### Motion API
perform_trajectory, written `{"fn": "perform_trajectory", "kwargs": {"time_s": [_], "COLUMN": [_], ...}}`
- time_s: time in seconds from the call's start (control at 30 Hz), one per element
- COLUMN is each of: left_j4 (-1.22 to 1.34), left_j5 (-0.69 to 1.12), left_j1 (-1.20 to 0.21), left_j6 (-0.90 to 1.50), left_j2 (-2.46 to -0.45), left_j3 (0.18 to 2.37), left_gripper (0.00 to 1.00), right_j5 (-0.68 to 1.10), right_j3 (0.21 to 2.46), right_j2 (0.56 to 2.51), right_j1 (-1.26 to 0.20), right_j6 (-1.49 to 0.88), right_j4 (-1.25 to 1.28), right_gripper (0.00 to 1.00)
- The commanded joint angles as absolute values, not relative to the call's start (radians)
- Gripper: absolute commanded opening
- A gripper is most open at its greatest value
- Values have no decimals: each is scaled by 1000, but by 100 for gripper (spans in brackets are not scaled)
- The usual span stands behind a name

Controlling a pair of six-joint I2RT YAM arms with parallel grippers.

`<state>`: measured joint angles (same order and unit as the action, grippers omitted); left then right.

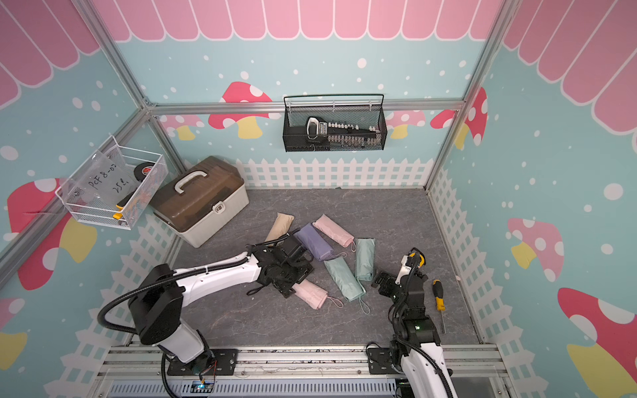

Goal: Take umbrellas out of sleeves
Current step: Place the umbrella at the center of the board, then adjust the umbrella at the center of the board.

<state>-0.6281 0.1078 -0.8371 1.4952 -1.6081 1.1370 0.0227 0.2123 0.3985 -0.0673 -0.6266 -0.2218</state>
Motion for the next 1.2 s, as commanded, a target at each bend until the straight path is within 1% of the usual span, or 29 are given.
{"fn": "perform_trajectory", "kwargs": {"time_s": [0.0,0.03,0.17,0.43,0.6,0.63,0.77,0.83,1.0,1.17], "left_j4": [-572,-565,-394,-402,-367,-337,-100,-17,62,90], "left_j5": [44,39,69,-28,-120,-115,5,65,178,230], "left_j1": [-812,-800,-772,-761,-748,-737,-659,-628,-612,-612], "left_j6": [1302,1252,1051,848,761,749,729,719,680,676], "left_j2": [-1509,-1479,-1368,-1306,-1231,-1215,-1172,-1188,-1302,-1399], "left_j3": [1123,1101,938,816,732,707,577,554,607,660], "left_gripper": [89,88,85,84,87,87,87,87,87,86], "right_j5": [13,8,10,10,14,12,14,16,8,5], "right_j3": [200,199,211,211,211,212,217,222,222,222], "right_j2": [405,412,456,478,490,495,522,538,569,572], "right_j1": [-74,-75,-74,-76,-77,-76,-75,-76,-76,-77], "right_j6": [-636,-637,-632,-618,-614,-614,-611,-609,-609,-609], "right_j4": [-218,-213,-208,-190,-181,-178,-170,-166,-160,-159], "right_gripper": [100,99,99,99,99,99,99,99,99,99]}}
